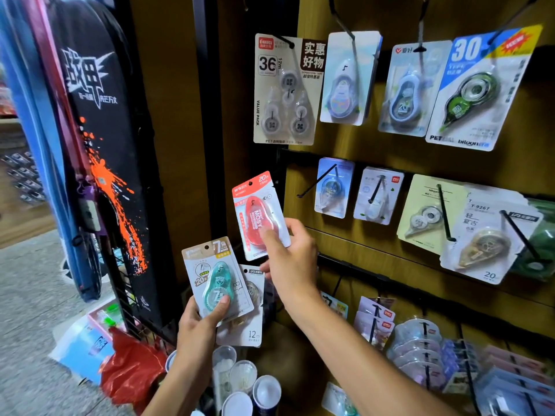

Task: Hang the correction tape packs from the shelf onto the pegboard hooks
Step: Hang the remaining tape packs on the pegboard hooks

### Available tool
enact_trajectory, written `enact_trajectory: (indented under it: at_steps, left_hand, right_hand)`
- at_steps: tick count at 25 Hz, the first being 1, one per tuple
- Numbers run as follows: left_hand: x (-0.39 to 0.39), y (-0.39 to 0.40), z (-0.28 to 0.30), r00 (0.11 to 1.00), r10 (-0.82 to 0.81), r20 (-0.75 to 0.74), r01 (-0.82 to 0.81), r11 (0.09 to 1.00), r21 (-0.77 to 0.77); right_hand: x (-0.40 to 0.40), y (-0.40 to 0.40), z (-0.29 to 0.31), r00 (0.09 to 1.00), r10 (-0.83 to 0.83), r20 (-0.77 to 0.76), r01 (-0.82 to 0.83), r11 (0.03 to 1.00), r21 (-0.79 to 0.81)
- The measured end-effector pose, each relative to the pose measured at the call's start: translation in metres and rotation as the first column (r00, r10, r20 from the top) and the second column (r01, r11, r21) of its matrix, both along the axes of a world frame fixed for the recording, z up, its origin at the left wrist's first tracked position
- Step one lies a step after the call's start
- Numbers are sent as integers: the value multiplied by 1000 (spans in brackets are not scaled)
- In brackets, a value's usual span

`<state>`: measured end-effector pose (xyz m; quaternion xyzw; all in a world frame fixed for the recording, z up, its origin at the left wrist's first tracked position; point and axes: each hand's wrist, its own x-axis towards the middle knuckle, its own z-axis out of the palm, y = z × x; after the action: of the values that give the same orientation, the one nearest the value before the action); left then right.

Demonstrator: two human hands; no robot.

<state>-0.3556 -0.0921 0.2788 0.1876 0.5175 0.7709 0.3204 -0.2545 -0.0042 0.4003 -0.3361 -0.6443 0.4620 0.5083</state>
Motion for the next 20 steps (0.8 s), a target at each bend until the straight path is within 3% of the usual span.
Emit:
enact_trajectory:
  at_steps: [6, 11, 16, 20]
  left_hand:
    - [3, -2, -1, 1000, 8, -1, -8, 1000, -17]
    - [-4, 5, 7, 999, -32, -28, 32, 999, 15]
    - [-8, 25, 21, 988, -109, -109, 114, 993, 43]
    - [-13, 36, 25, 984, -140, -109, 147, 988, 55]
  right_hand:
    - [-15, 28, 5, 994, -75, 76, 79, 995, -54]
    - [-24, 85, 6, 988, -139, 68, 152, 949, -278]
    - [-44, 161, 9, 976, -198, 93, 218, 918, -331]
    - [-48, 191, 4, 998, -37, -49, -1, 788, -616]
